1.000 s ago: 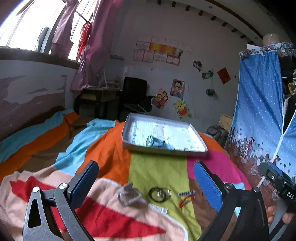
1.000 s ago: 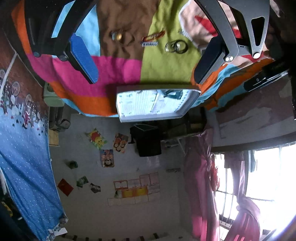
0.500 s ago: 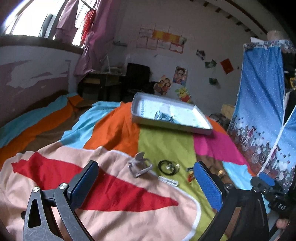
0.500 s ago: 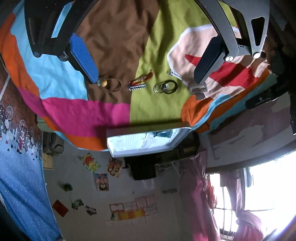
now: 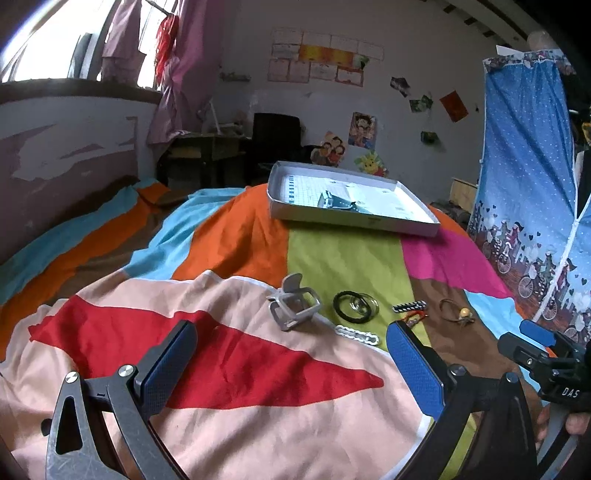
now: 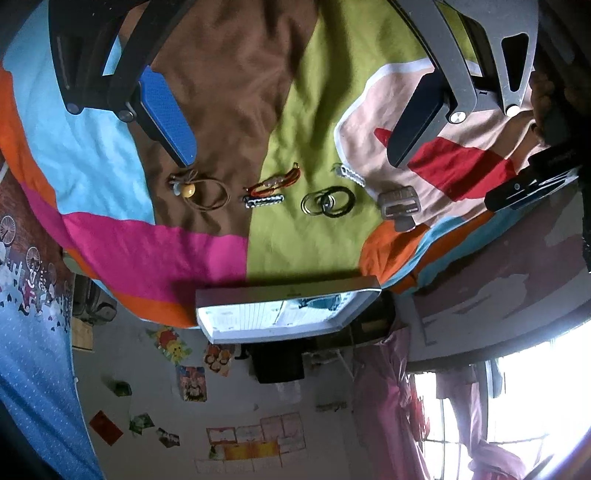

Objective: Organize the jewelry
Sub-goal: 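Withdraw both tools from the tray back over the remaining jewelry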

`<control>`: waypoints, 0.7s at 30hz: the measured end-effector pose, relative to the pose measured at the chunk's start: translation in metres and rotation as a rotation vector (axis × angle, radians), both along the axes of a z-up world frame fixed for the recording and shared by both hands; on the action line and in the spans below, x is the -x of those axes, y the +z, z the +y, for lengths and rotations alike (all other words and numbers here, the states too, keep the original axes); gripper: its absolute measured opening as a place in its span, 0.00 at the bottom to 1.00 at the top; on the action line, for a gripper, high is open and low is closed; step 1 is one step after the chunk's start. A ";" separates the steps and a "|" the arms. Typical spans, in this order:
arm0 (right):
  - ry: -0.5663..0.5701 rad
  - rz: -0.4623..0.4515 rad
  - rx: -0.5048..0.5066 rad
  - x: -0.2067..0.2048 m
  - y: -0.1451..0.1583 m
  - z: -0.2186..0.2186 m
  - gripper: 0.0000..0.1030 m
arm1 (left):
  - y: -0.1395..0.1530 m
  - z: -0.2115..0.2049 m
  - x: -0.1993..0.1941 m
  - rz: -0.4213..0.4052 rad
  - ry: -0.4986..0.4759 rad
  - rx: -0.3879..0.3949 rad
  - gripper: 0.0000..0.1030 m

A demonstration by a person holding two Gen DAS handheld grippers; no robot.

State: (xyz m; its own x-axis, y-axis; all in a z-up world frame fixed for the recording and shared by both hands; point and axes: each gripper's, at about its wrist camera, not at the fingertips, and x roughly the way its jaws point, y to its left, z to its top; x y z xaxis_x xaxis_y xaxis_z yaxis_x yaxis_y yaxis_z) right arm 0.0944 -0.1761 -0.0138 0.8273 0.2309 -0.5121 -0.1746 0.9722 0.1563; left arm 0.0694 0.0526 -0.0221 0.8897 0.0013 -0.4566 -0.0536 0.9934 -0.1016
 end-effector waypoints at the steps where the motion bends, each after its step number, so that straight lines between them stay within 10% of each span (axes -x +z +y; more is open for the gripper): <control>1: 0.000 0.004 -0.002 -0.001 -0.001 0.001 0.99 | -0.001 0.000 0.000 0.000 0.002 -0.002 1.00; 21: 0.092 0.051 0.016 -0.064 -0.012 0.016 0.99 | -0.020 0.013 -0.069 0.079 -0.088 -0.052 1.00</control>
State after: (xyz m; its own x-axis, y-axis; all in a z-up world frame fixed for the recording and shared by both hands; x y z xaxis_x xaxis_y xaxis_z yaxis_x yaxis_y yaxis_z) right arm 0.1586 -0.1601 -0.0259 0.7755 0.2966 -0.5574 -0.2557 0.9547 0.1522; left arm 0.1385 0.0656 -0.0416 0.8487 -0.0502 -0.5266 0.0286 0.9984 -0.0491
